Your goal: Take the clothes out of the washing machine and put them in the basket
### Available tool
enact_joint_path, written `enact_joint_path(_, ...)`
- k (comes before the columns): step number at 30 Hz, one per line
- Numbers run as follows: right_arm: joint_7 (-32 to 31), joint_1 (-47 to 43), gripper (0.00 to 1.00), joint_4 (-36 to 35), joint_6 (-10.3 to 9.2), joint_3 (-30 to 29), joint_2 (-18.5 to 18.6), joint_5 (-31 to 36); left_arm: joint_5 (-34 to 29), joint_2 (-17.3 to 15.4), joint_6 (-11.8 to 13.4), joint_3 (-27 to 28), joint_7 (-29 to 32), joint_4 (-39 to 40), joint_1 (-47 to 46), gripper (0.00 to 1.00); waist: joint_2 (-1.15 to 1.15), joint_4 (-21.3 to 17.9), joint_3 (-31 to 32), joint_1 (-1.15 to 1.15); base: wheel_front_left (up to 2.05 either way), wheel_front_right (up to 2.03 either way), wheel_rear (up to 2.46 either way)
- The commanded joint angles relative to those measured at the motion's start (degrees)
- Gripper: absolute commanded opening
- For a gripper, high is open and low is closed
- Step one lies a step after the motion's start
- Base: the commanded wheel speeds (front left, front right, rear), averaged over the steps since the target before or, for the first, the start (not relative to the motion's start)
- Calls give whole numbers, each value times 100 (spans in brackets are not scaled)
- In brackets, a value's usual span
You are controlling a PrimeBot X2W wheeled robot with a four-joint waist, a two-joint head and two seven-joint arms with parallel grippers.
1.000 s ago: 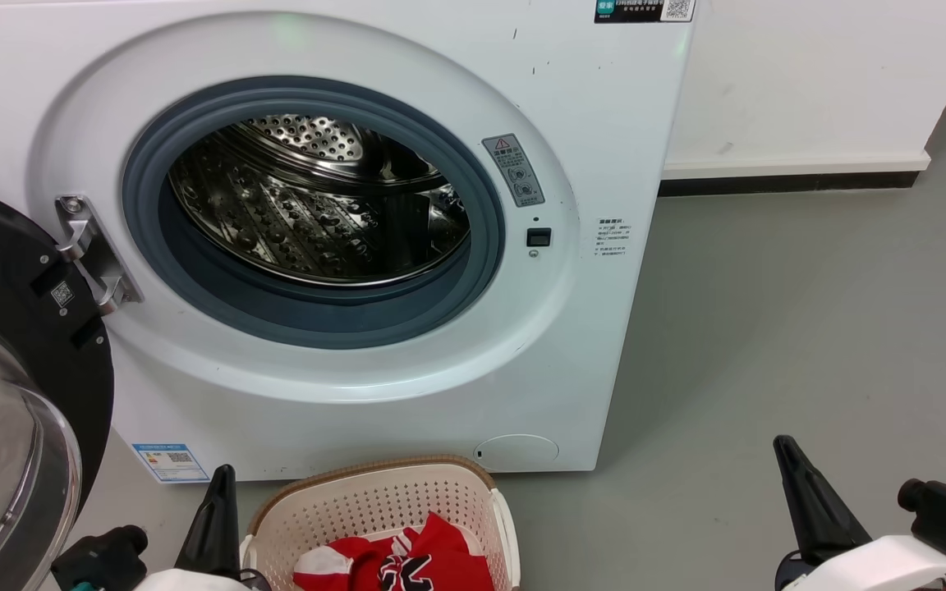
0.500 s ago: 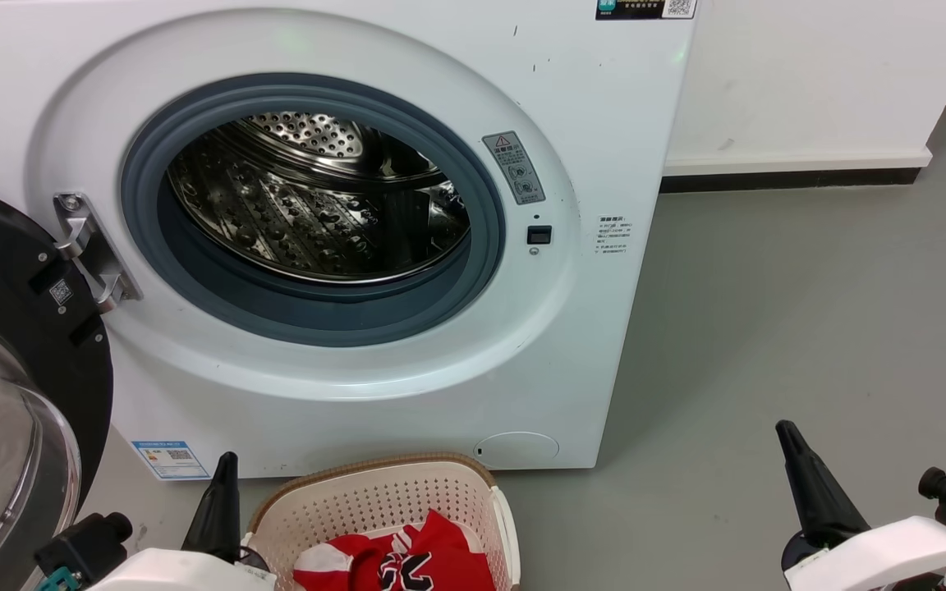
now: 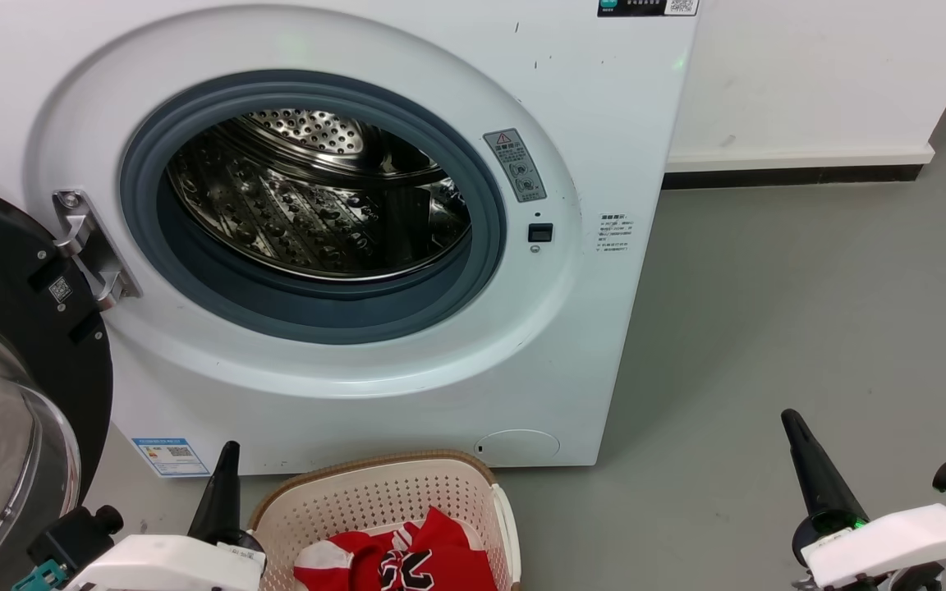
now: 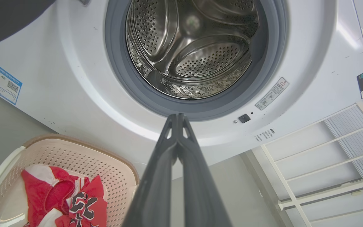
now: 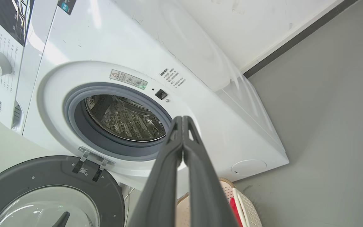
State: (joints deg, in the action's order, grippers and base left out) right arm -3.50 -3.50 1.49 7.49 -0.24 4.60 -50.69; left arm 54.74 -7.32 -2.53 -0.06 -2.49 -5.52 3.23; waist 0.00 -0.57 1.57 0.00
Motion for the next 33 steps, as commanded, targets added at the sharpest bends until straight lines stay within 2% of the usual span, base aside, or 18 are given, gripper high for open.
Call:
enact_joint_path(1, 29, 162, 0, 1, 1, -22, 43, -212, 186, -7, -44, 37, 29, 16, -157, 0, 0, 1, -3, 0, 0, 0, 0)
enact_joint_path(33, -20, 576, 0, 622, 1, -177, 49, -2300, 2041, 150, -280, 256, 390, -412, -562, 0, 0, 24, -74, 0, 0, 0, 0)
